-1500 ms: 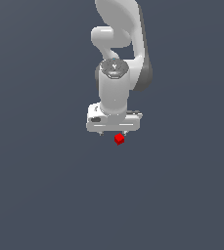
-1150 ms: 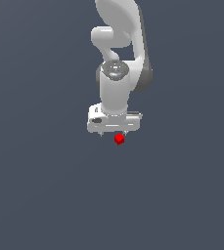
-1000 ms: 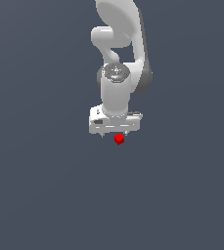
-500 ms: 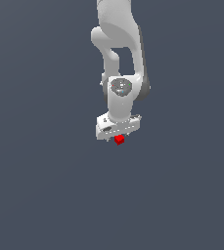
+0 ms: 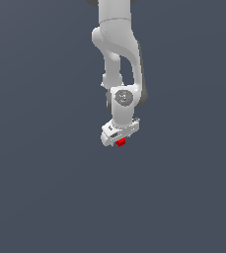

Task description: Pick up the red cube and move it to a goal position.

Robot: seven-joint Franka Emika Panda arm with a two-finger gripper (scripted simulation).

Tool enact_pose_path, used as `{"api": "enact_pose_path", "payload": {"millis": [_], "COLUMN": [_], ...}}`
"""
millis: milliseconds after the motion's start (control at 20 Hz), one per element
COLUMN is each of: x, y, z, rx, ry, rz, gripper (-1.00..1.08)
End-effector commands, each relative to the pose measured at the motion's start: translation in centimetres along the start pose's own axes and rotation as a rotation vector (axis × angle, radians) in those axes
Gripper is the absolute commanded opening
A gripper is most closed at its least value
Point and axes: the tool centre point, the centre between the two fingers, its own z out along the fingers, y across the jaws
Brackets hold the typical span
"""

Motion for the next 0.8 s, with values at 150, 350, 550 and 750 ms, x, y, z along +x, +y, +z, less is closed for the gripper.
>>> {"api": "enact_pose_path", "payload": {"millis": [150, 350, 550, 750], "x": [-0.42, -0.39, -0.38, -0.38], "y": [-0.39, -0.28, -0.26, -0.26], "z": [1.29, 1.27, 1.25, 1.25], "rx": [-0.001, -0.002, -0.002, -0.002], "ry": [0.001, 0.001, 0.001, 0.001], "rz": [-0.047, -0.044, -0.043, -0.043], "gripper": [1.00, 1.00, -1.00, -1.00]}}
